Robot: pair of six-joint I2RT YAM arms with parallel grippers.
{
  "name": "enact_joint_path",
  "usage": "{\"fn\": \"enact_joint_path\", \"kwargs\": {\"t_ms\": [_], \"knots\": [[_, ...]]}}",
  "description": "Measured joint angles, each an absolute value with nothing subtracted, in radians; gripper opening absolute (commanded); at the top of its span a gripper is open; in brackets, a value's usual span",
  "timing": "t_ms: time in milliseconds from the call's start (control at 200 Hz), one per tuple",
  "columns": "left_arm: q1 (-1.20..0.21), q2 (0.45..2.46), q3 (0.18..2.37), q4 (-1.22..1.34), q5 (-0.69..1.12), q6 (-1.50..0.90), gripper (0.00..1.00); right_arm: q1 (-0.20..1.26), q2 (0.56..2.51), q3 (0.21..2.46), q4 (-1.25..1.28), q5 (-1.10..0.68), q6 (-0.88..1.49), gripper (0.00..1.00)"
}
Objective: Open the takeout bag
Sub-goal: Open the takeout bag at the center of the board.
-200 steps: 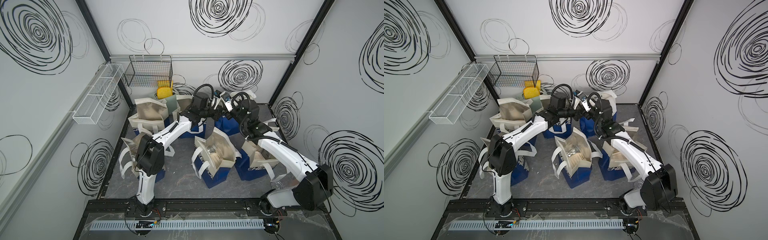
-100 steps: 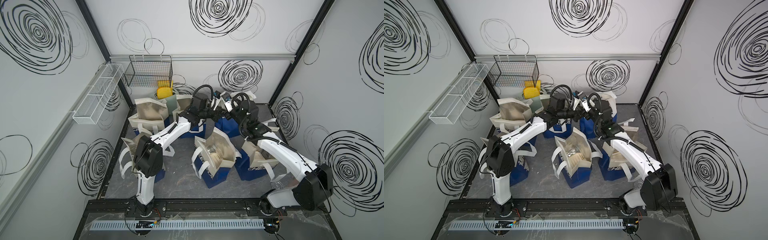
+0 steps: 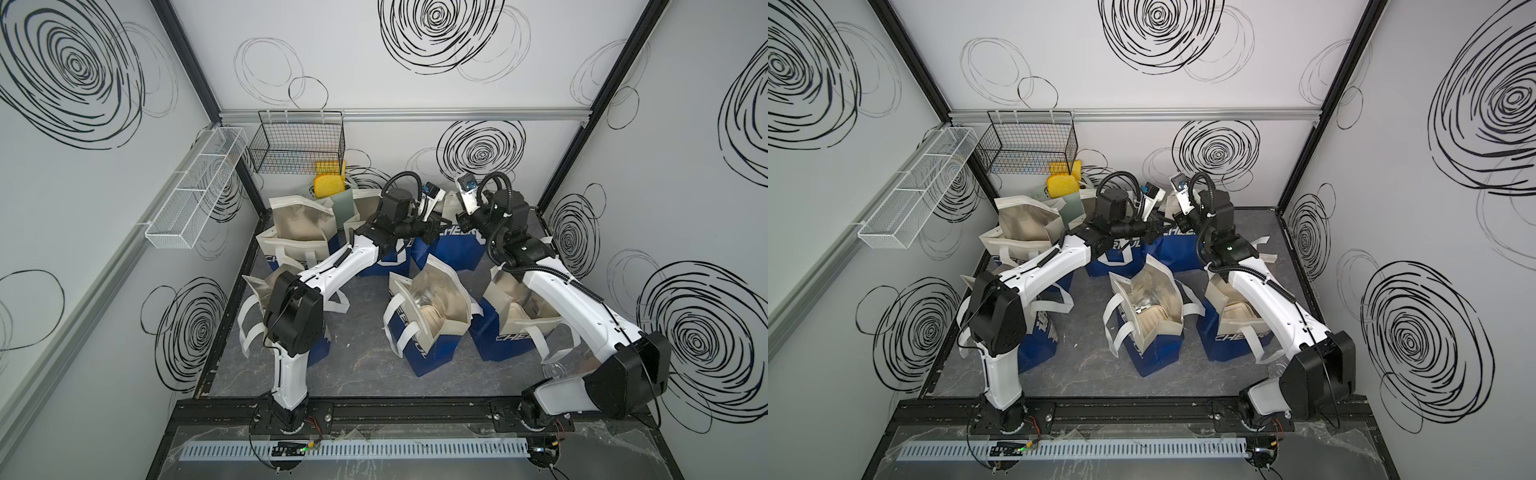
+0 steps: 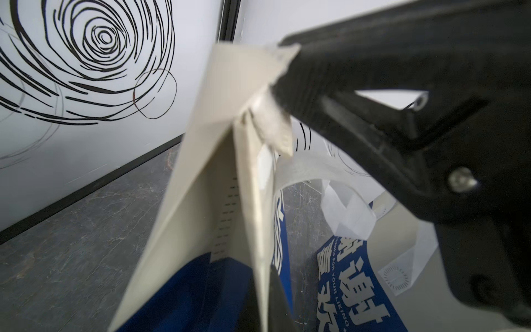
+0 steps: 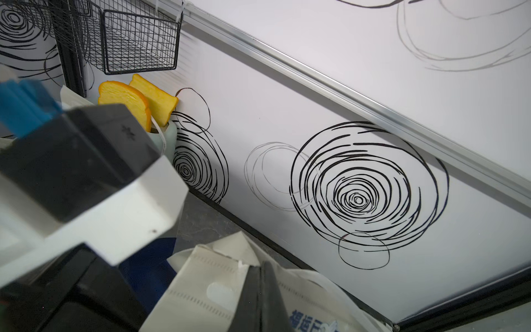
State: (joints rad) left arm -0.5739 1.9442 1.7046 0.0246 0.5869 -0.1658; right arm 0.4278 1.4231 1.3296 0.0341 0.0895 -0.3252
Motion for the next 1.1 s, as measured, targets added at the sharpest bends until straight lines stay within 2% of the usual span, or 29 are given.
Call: {"fn": "enact_joint_path", "kwargs": {"t_ms": [795, 840, 920, 965, 1100], "knots": [[-0.576, 1.939, 1.703, -0.080, 0.478, -0.023, 0.00, 0.382, 1.457, 1.438, -0.159, 0.023, -0.333, 0.00], [-0.576, 1.939, 1.703, -0.080, 0.483, -0.027, 0.00, 0.378, 1.453, 1.429, -0.151, 0.007, -0.333, 0.11], [-0.576, 1.939, 1.702, -0.088, 0.494, -0.039, 0.00, 0.369, 1.426, 1.385, -0.122, -0.024, -0.328, 0.19], [-0.576, 1.939, 1.702, -0.101, 0.499, -0.049, 0.00, 0.364, 1.407, 1.359, -0.109, -0.036, -0.319, 0.28], [-0.582, 1.939, 1.702, -0.130, 0.511, -0.068, 0.00, 0.353, 1.367, 1.312, -0.068, -0.052, -0.293, 0.35]]}}
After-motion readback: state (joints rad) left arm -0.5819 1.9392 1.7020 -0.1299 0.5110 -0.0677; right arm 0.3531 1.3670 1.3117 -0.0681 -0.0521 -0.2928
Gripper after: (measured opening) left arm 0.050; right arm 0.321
